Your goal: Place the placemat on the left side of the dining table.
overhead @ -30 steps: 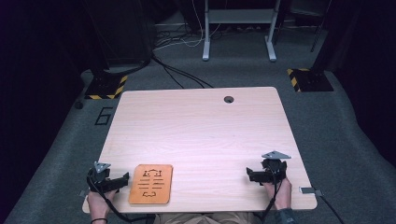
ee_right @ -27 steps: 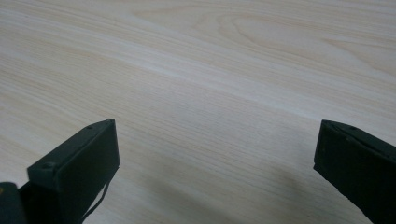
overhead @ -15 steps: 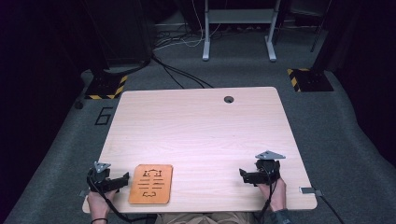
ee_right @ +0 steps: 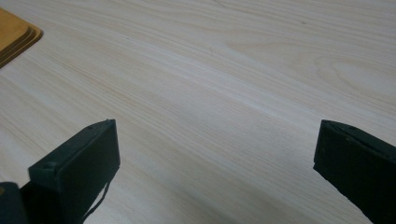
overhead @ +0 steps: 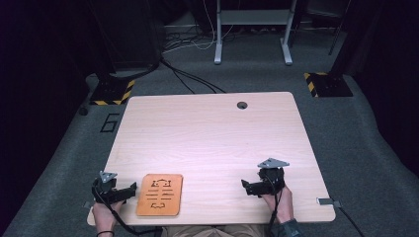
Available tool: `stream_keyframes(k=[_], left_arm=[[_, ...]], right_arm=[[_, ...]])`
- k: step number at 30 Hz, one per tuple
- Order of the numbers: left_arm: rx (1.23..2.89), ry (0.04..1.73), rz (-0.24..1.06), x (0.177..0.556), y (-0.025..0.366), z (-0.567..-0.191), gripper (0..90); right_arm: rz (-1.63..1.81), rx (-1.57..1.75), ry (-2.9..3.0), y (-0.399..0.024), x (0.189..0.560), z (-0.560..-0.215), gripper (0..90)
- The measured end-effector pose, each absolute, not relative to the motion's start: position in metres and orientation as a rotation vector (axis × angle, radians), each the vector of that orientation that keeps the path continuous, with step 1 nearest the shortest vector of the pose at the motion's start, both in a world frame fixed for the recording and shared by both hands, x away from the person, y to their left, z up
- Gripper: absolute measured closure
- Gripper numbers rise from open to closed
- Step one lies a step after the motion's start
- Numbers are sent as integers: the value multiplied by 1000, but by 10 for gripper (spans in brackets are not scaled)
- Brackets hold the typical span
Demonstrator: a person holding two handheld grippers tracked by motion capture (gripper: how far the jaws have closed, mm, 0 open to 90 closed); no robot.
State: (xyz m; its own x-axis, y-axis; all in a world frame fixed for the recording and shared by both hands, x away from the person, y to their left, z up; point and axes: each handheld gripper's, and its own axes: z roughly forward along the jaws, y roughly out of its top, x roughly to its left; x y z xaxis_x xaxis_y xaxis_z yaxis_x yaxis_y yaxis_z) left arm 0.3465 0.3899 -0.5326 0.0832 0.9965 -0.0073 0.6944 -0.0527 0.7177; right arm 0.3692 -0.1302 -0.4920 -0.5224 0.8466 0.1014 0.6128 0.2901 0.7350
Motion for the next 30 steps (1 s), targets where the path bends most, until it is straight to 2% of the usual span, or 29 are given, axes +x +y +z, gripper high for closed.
stream_keyframes(k=[30], left_arm=[[1808,1667,695,346,390,-533,0]], right_arm=[[1173,1146,2447,-59,377,-475,0]])
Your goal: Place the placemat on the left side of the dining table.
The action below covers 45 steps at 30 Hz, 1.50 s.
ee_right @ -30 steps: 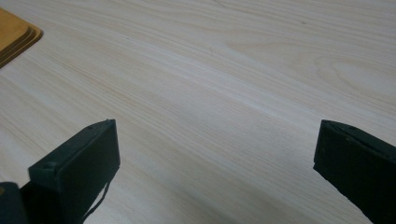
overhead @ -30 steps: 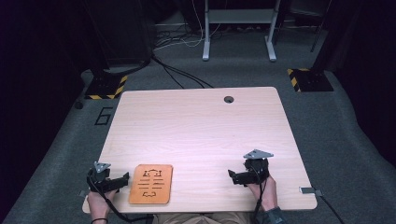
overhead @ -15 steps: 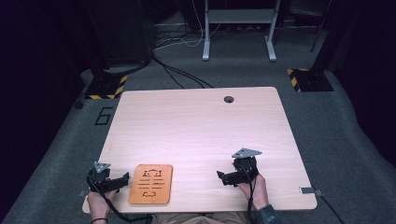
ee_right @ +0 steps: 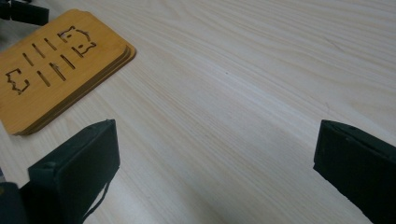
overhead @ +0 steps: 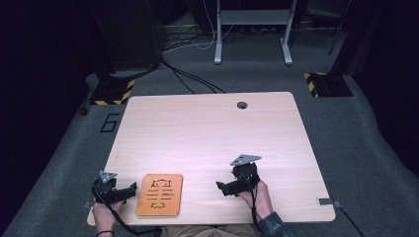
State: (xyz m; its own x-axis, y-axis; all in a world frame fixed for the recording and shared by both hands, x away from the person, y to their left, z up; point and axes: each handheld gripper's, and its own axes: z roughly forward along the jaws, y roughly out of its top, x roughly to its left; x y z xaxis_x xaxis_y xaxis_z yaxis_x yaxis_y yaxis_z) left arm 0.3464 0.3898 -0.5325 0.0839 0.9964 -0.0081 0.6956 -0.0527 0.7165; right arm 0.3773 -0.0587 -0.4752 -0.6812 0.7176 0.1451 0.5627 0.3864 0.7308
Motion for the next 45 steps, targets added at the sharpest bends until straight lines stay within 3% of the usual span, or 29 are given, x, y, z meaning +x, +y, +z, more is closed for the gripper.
stream_keyframes(k=[21,45], left_arm=[[1808,1666,694,346,390,-533,0],[1809,1666,694,346,390,-533,0]], right_arm=[[1213,1018,2568,-1,386,-473,0],[1121,925,2708,78,394,-500,5]])
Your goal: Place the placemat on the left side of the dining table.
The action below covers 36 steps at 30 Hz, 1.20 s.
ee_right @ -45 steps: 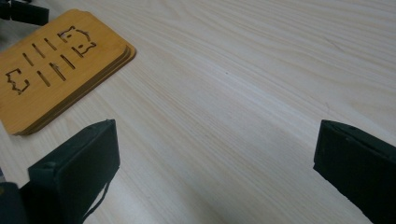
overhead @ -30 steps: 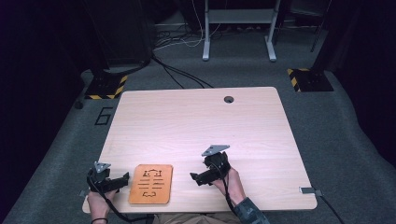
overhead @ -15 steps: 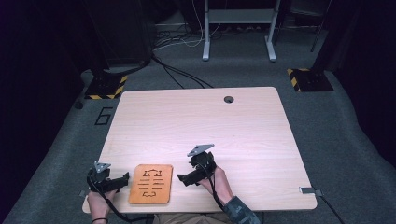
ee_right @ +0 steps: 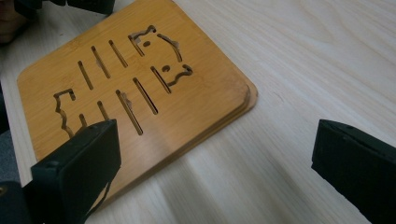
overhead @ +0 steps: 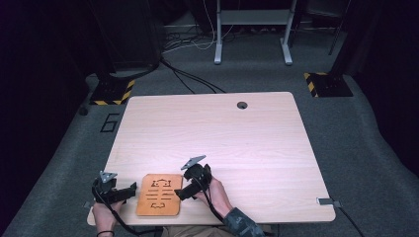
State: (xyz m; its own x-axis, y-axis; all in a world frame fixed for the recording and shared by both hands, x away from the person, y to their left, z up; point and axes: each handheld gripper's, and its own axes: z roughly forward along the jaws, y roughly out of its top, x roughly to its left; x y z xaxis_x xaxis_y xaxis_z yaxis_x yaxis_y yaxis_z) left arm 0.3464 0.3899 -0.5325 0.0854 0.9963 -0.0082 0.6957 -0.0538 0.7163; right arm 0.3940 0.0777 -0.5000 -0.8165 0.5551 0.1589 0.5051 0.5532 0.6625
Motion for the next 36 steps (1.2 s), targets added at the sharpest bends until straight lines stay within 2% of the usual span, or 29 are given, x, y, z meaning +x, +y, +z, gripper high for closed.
stream_keyframes(k=[11,36], left_arm=[[1808,1665,693,347,390,-533,0],[1809,1665,693,347,390,-533,1]], right_arm=[[1049,902,2710,100,399,-510,10],[1009,914,2694,104,400,-517,2]])
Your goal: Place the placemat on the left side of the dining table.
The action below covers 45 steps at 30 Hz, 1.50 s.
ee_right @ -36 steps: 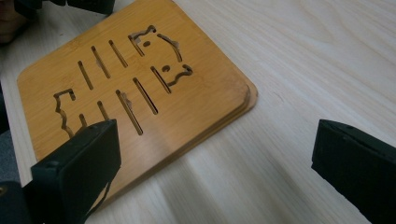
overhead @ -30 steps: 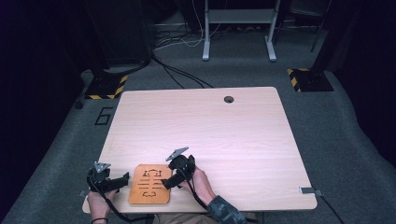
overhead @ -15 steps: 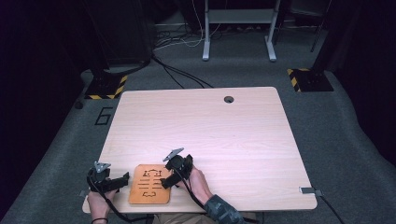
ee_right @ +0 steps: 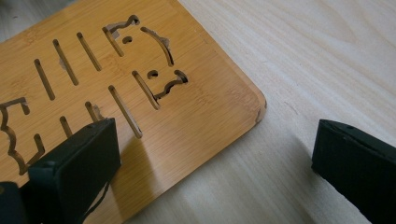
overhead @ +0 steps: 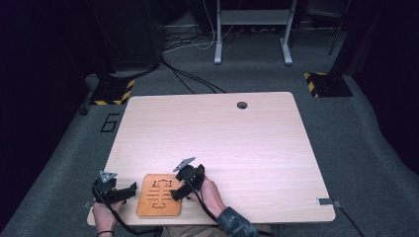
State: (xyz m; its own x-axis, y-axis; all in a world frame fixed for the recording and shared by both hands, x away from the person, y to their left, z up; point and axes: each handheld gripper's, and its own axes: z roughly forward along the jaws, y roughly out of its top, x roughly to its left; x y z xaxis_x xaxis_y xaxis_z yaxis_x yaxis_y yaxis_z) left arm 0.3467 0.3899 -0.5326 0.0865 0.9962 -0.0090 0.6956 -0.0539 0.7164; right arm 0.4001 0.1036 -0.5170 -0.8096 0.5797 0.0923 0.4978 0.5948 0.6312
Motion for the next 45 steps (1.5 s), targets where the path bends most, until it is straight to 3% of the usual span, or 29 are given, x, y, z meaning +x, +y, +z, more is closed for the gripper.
stream_keyframes(k=[45], left_arm=[[1809,1666,696,347,390,-533,1]], right_arm=[[1006,933,2653,64,399,-521,0]])
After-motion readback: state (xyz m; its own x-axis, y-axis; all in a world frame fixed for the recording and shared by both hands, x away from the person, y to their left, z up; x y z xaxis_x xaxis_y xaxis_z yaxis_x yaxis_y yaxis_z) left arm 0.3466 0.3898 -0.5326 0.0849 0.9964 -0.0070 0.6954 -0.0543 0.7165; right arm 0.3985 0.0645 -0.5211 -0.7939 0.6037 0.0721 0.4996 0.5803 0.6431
